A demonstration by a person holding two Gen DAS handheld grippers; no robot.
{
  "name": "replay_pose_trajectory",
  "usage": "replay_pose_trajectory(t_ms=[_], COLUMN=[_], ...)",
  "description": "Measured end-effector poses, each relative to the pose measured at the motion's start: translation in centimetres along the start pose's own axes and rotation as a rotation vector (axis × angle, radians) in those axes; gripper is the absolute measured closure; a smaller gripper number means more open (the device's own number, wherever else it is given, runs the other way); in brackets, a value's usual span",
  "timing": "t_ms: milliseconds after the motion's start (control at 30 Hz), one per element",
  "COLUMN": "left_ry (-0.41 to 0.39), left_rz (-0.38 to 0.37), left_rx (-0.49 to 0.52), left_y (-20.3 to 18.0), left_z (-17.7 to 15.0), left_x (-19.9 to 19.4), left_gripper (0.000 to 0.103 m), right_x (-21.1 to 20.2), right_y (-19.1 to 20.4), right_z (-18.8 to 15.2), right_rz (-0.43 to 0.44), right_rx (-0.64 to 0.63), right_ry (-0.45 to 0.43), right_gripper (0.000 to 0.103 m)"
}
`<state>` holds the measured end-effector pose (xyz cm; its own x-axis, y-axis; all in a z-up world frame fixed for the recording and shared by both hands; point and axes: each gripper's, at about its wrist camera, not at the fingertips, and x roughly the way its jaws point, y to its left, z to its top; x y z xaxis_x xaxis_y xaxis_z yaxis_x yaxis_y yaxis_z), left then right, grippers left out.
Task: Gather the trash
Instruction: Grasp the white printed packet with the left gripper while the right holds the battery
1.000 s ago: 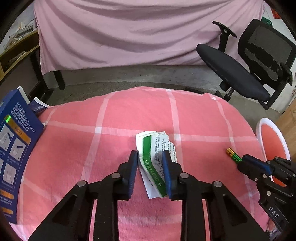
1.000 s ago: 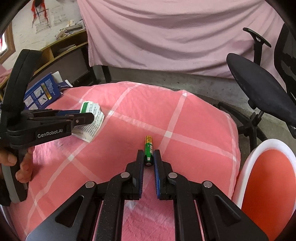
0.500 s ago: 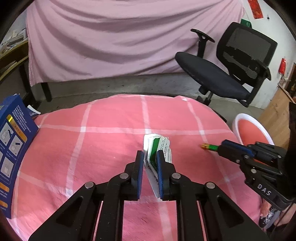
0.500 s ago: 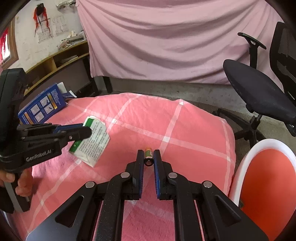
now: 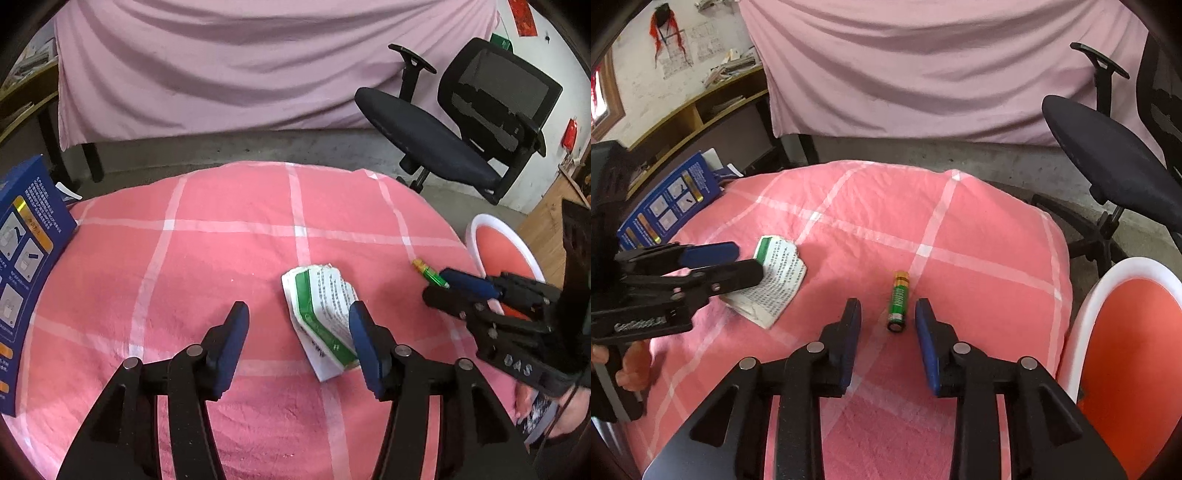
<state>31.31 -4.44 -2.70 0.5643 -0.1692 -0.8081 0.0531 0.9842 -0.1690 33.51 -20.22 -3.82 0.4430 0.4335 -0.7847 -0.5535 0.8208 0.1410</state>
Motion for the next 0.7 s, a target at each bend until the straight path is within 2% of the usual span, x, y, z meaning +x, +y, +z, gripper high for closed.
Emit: replay_pose_trajectory(t_ms=[233, 333, 433, 633, 700], left_ry=[0.012, 0.023, 0.043, 0.078, 0.082], left_rz=[-0.027, -0.024, -0.022, 0.092, 0.108], left_rx=[0.028, 0.05, 0.073, 0.181, 0.202], left_y=[-0.3, -1.2, -2.1, -4.4, -4.5], left_z=[-0.4, -0.3, -0.2, -0.1, -0.1], left_x=[-0.1, 0.3, 0.8, 2.6, 3.0], left_gripper=[0.053, 0.053, 0.05, 0.049, 0.049], right_x=[1.1, 1.0, 0.8, -0.2, -0.6], right_y=[-1.2, -1.7, -2.0, -2.9, -3.3], right_z=[0.5, 0.4, 0.3, -0.2, -0.4], right_rz=[0.024, 0.032, 0.028, 0.009, 0.004], right_rx=[0.031, 0.048, 0.061, 0.095, 0.099], right_ry=[0.033, 0.03, 0.023, -0.02, -0.031], right_gripper=[0.076, 0.093, 0.095, 0.095, 0.095])
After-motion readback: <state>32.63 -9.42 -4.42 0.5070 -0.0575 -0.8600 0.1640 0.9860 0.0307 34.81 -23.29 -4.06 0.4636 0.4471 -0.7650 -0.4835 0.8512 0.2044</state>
